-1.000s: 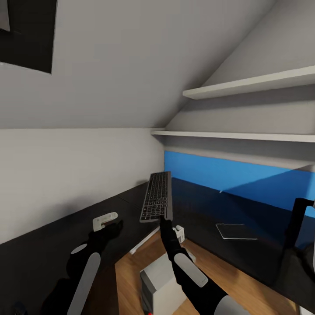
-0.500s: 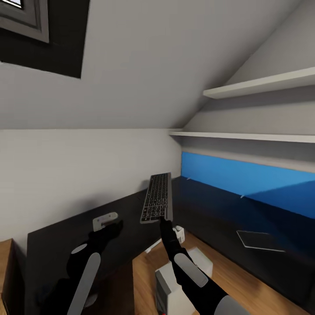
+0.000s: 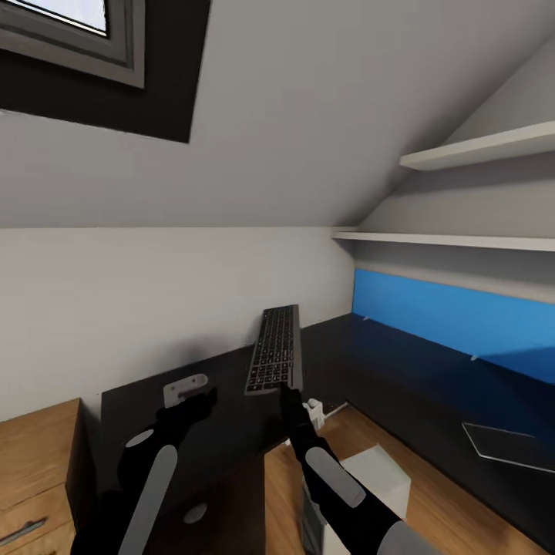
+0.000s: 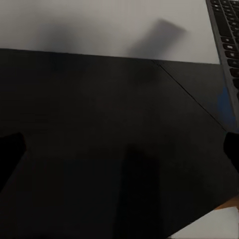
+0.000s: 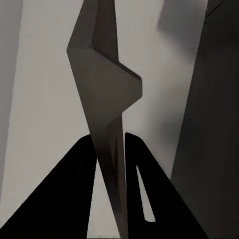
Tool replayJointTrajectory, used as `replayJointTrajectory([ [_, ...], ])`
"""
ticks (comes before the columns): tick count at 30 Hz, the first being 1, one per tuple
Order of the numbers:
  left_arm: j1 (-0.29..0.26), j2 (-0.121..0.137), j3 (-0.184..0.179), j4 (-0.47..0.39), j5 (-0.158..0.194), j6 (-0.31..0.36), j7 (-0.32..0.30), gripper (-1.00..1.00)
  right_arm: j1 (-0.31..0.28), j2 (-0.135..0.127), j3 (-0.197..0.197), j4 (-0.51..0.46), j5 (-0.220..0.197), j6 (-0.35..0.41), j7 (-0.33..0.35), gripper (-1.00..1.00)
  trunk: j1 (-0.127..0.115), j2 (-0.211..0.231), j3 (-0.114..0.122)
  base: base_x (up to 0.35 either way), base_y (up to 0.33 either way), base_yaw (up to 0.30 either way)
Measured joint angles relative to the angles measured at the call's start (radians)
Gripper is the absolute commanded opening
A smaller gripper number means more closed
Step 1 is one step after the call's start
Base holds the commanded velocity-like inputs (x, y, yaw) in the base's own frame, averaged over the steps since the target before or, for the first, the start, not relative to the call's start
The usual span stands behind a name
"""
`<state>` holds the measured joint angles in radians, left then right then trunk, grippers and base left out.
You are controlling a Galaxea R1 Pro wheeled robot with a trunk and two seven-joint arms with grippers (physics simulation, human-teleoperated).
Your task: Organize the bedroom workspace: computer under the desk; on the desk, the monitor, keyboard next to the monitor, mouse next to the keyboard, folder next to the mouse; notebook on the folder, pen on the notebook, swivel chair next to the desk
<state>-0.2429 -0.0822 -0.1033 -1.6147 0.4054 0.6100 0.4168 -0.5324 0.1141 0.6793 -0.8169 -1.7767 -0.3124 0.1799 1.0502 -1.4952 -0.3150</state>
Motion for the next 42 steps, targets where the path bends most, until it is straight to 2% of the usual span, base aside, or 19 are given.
replayJointTrajectory([
  [14,0.000,0.000,0.000,0.000,0.001,0.000,0.000,1.00,0.000,-0.002,0.003,-0.002,0.000,0.001,0.002,-1.00,0.000,0.000,0.000,-0.042,0.000,0.271],
  [21,0.000,-0.001,0.000,0.002,0.001,0.000,0.000,1.00,0.000,-0.007,0.000,-0.006,-0.003,0.009,0.005,-1.00,0.001,0.000,0.000,-0.291,-0.063,0.032],
  [26,0.000,-0.001,0.000,0.003,0.001,0.001,0.000,1.00,0.000,-0.007,-0.001,-0.008,0.000,0.056,0.003,-1.00,0.000,0.000,0.000,-0.055,-0.026,0.002],
  [35,0.000,-0.001,0.000,0.005,0.002,0.003,0.000,1.00,0.000,-0.008,-0.001,-0.007,0.001,0.064,0.006,-1.00,0.000,0.000,0.000,-0.015,-0.001,0.000],
  [42,0.000,-0.002,0.000,0.005,0.003,0.004,0.000,1.00,0.000,-0.003,0.003,-0.013,-0.001,0.058,0.016,-1.00,0.001,0.000,0.000,-0.258,0.000,0.000],
])
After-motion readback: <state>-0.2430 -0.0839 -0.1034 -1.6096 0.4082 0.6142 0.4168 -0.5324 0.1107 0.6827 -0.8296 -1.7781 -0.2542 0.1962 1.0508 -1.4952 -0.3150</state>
